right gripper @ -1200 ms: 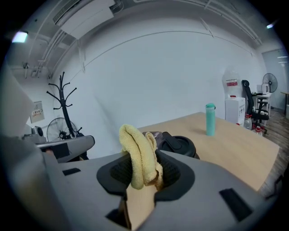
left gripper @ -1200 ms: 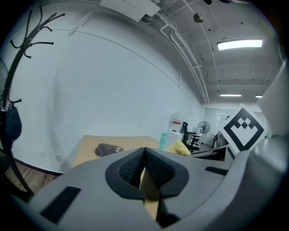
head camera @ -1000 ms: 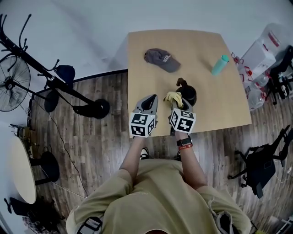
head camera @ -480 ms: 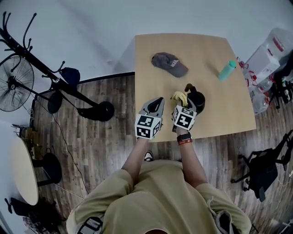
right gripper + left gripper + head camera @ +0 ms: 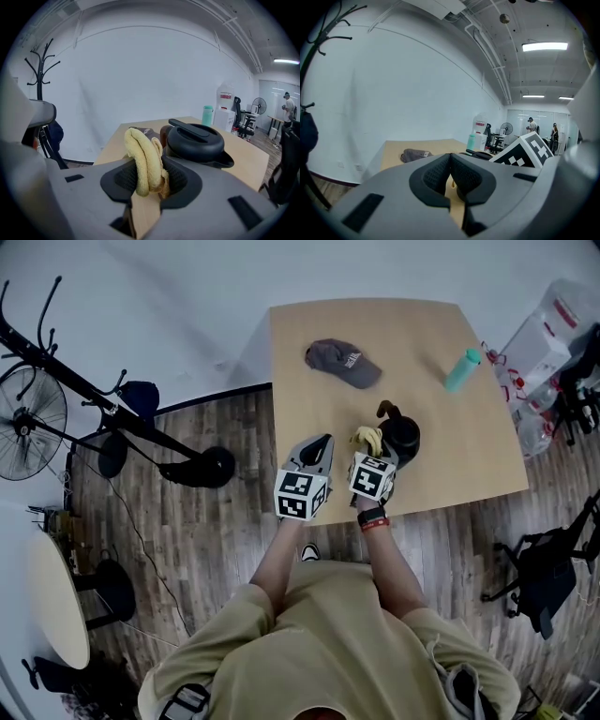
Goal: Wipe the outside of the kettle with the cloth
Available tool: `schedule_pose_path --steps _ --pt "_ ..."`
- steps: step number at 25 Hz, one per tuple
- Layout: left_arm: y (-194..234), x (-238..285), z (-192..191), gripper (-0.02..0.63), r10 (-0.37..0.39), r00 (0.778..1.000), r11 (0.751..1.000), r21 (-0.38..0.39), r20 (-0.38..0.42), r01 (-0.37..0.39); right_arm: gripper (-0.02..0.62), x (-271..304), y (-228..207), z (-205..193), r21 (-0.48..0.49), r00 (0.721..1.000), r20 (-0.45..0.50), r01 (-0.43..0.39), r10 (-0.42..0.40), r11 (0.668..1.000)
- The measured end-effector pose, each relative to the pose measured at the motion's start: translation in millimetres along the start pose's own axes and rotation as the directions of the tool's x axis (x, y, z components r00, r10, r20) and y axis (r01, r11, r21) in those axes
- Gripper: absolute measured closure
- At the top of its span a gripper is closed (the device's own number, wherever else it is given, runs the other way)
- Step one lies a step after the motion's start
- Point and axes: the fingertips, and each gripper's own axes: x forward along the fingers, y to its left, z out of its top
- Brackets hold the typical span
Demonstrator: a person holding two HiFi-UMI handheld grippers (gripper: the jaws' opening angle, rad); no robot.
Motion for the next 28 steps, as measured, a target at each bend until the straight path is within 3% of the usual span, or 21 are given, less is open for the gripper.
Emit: schedule_pose_path --steps 5,28 --pt "-7 5 -6 0.581 -0.004 1.0 1.0 -0.002 -0.013 0.004 0.469 0 -8 -10 0.011 1.0 -0.003 0.005 -0.005 1.0" --pt "-74 30 -21 0.581 0.007 0.999 1.0 -0.02 -0.042 -0.008 0.466 -37 -56 -27 0.016 0.993 -0.035 -0.109 0.109 0.994"
